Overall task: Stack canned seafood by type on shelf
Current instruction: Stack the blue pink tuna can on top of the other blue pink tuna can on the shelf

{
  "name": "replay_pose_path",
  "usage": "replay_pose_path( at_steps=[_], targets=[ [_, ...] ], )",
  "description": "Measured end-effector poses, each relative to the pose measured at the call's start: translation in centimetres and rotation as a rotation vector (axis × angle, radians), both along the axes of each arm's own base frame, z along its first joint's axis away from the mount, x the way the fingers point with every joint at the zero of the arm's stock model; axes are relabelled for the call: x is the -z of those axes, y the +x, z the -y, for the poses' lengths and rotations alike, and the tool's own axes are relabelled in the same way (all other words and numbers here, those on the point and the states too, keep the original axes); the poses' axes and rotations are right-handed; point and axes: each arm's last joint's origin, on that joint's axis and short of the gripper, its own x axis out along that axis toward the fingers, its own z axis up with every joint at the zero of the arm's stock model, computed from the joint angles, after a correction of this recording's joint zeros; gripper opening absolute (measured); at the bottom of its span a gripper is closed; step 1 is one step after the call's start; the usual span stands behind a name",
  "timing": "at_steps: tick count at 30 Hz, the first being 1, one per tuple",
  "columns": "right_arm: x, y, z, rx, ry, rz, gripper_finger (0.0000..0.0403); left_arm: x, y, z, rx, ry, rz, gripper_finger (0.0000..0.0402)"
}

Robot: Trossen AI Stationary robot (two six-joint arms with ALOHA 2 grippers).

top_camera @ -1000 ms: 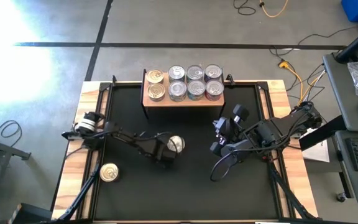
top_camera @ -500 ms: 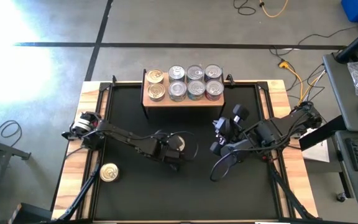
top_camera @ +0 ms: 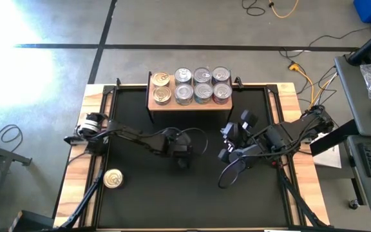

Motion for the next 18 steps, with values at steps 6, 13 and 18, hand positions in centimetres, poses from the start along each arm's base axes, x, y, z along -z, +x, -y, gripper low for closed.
replay_pose_path(
  at_steps=[6,13,18],
  targets=[
    [0.0,0.0,0.0,-0.001,0.001,-0.001,0.0013,0.7,-2.2,-0.4,-0.164,-0.008,-0.070,0.0000],
    [0.0,0.0,0.0,-0.007,0.000,-0.006,0.0013,0.3,-3.9,1.4,-0.361,-0.036,-0.088,0.0000],
    [0.1,0.0,-0.1,-0.011,0.023,-0.011,0.0013,-1.4,-3.4,3.6,-0.257,-0.172,-0.110,0.0000]
  ],
)
